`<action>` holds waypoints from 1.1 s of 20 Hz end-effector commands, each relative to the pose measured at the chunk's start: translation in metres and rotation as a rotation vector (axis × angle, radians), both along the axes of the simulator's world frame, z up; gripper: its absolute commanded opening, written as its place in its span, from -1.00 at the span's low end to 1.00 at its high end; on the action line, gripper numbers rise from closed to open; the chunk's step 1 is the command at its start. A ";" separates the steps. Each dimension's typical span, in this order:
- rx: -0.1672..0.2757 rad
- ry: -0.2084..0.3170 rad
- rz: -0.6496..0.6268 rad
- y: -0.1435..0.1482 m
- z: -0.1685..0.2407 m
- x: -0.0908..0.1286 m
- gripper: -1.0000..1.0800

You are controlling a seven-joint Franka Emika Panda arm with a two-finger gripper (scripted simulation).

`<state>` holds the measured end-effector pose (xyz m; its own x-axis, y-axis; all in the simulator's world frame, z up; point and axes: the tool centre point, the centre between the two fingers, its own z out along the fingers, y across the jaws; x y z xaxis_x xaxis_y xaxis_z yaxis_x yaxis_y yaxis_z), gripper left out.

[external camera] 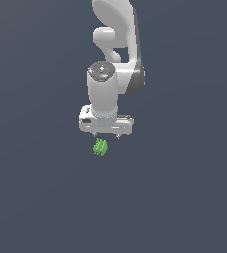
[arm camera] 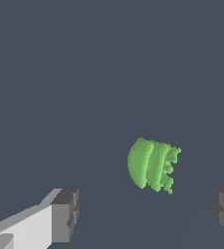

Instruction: Pick up the object and move it to a goal position.

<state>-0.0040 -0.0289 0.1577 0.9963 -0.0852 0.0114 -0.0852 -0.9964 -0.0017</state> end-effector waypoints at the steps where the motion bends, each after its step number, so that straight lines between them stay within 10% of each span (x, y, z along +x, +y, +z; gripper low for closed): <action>1: 0.001 0.004 -0.050 -0.009 -0.017 -0.002 0.92; 22: 0.000 0.012 -0.202 -0.036 -0.088 -0.012 0.92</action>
